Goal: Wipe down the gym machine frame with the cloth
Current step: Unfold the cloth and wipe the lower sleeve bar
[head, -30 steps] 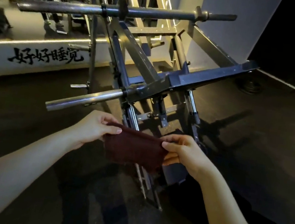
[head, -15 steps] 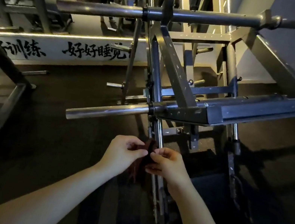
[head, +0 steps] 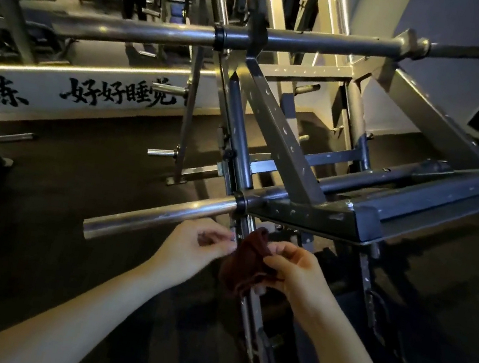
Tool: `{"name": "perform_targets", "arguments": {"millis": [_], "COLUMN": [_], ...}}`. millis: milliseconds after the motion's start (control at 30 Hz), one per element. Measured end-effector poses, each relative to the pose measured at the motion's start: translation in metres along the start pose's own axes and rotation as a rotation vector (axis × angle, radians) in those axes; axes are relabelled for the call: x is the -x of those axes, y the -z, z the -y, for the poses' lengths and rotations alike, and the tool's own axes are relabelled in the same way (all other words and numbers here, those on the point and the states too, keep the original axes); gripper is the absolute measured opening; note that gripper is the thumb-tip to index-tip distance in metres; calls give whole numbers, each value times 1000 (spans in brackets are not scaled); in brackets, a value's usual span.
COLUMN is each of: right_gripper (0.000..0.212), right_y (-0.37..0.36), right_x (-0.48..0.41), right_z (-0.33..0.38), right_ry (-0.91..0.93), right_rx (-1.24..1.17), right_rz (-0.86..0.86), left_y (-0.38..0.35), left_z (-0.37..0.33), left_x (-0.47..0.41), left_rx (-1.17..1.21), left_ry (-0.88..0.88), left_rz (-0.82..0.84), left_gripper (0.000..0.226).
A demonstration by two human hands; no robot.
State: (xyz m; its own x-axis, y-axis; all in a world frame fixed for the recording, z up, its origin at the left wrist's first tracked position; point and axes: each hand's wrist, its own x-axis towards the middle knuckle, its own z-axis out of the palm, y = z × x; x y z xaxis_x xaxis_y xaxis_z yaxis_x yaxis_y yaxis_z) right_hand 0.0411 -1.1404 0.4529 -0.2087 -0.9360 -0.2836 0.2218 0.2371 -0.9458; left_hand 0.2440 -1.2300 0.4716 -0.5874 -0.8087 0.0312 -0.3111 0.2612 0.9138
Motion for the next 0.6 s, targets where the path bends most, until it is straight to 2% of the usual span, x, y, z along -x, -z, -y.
{"name": "perform_targets", "arguments": {"millis": [33,133,200,333,400,467,533,600], "right_gripper": [19,27,24,21,22,29,35,37], "right_y": [-5,-22,-33,-60,-76,-90,-103,-114], "right_x": [-3,-7,-13,-24,-28,-31,-31,-30], "right_z": [9,40,53,52,46,40,32,18], "right_ry": [22,72,82,103,163,243,328,411], "right_rx": [5,46,128,319,390,434,484,591], "right_rz": [31,194,180,-69,-132,-149,-151,-194], "left_y": [14,50,70,91,94,100,106,109], "left_z": [-1,-2,2,12,18,26,36,44], "left_x": [-9,-31,-42,-52,-55,-58,-60,-60], "left_rx": [39,218,284,141,8,-81,-50,96], "left_ry": [76,281,291,228,159,139,204,321], "left_rz": [34,396,523,467,416,349,297,256], "left_gripper": [26,36,35,22,11,10,13,19]}}
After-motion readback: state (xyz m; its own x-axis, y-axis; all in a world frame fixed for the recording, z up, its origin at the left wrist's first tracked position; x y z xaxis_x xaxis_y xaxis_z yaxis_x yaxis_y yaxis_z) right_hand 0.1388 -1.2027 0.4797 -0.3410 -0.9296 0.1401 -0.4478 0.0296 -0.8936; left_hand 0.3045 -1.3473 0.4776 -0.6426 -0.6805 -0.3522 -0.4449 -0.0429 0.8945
